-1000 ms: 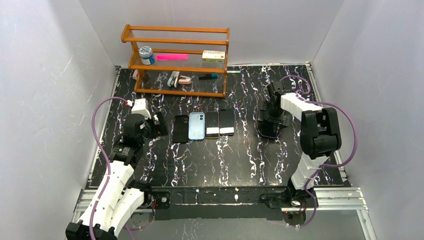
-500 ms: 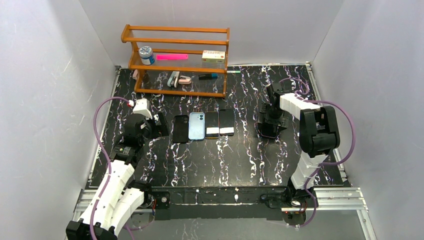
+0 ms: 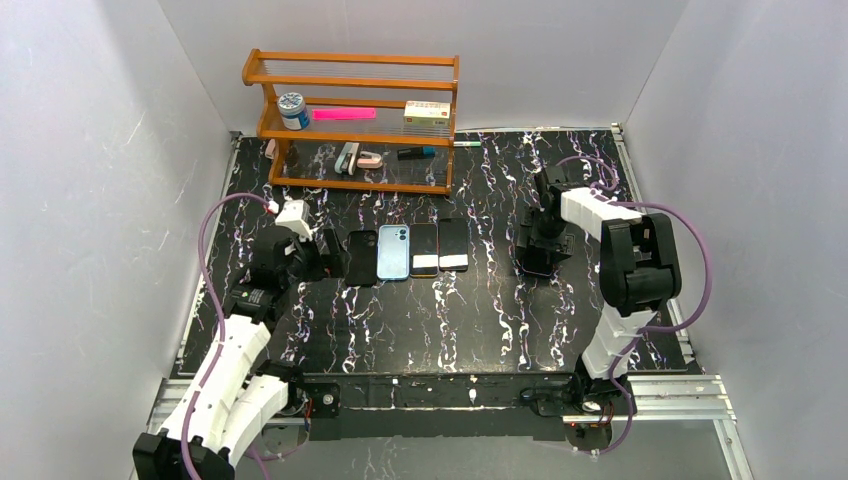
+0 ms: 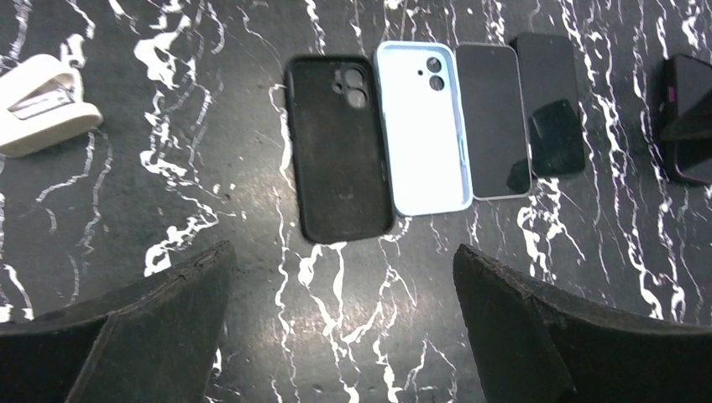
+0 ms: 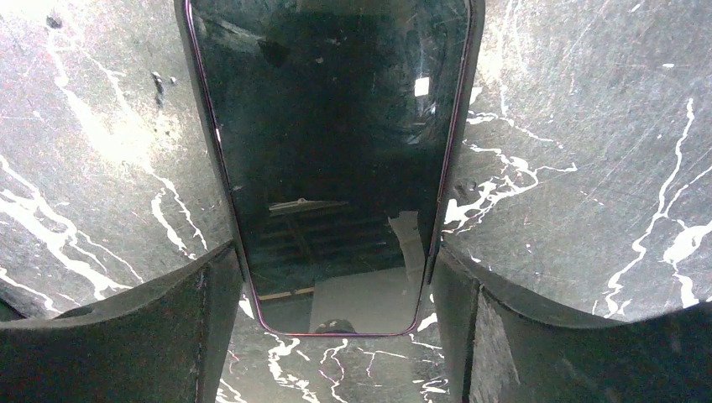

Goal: Take the phone out of the phone case
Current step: Pick up the phone at the center of the board.

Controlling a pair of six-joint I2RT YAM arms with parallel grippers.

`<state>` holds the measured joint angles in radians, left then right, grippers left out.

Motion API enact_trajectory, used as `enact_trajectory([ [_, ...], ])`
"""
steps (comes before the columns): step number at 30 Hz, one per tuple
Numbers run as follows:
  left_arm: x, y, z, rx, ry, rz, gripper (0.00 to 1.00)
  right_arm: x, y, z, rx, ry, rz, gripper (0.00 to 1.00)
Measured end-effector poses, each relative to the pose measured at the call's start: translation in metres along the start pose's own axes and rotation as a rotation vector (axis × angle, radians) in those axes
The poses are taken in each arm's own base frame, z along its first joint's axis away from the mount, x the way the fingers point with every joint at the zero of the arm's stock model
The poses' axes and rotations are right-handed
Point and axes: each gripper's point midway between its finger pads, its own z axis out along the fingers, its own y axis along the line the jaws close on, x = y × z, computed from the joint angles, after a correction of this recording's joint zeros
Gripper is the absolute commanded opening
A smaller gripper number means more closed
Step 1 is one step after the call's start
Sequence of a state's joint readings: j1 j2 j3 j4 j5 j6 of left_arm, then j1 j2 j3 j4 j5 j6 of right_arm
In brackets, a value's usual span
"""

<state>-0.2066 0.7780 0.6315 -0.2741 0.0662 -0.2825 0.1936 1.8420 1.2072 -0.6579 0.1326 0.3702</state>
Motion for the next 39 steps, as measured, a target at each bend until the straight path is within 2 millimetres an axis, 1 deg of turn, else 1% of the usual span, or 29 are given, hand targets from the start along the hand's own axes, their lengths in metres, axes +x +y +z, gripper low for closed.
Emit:
enact_trajectory([
  [3, 0.009, -0.007, -0.001, 0.036, 0.049, -0.015, 0.98, 0.001, 0.001, -0.001, -0.011, -0.006, -0.011, 0.21],
  [4, 0.010, -0.009, -0.002, 0.046, 0.060, -0.019, 0.98, 0.002, 0.001, -0.002, -0.019, -0.005, -0.015, 0.12],
  [6, 0.010, -0.015, -0.004, 0.076, 0.078, -0.027, 0.98, 0.004, 0.003, -0.004, -0.040, -0.006, -0.025, 0.03],
  [7, 0.009, -0.019, -0.005, 0.091, 0.085, -0.031, 0.98, 0.005, 0.005, -0.005, -0.059, -0.003, -0.030, 0.01],
  [13, 0.003, -0.039, -0.005, 0.179, 0.138, -0.049, 0.98, 0.010, 0.027, -0.032, -0.209, -0.031, -0.100, 0.01],
  [17, 0.001, -0.048, -0.003, 0.221, 0.179, -0.064, 0.98, 0.006, 0.042, -0.055, -0.304, -0.094, -0.165, 0.01],
  [22, -0.002, -0.060, -0.002, 0.271, 0.213, -0.087, 0.98, 0.007, 0.059, -0.084, -0.441, -0.174, -0.235, 0.01],
  [25, -0.004, -0.065, -0.003, 0.297, 0.225, -0.100, 0.98, 0.008, 0.073, -0.098, -0.522, -0.212, -0.306, 0.01],
  [27, -0.006, -0.070, -0.004, 0.316, 0.234, -0.108, 0.98, 0.010, 0.086, -0.108, -0.572, -0.247, -0.391, 0.01],
  [30, -0.012, -0.078, -0.006, 0.354, 0.248, -0.118, 0.98, 0.021, 0.111, -0.122, -0.637, -0.297, -0.555, 0.04],
  [34, -0.021, -0.090, -0.009, 0.405, 0.259, -0.126, 0.98, 0.046, 0.148, -0.144, -0.734, -0.375, -0.828, 0.07],
  [37, -0.027, -0.097, -0.013, 0.440, 0.271, -0.129, 0.98, 0.068, 0.166, -0.157, -0.777, -0.430, -1.046, 0.07],
  [39, -0.029, -0.101, -0.016, 0.458, 0.280, -0.130, 0.98, 0.082, 0.175, -0.162, -0.789, -0.459, -1.183, 0.07],
])
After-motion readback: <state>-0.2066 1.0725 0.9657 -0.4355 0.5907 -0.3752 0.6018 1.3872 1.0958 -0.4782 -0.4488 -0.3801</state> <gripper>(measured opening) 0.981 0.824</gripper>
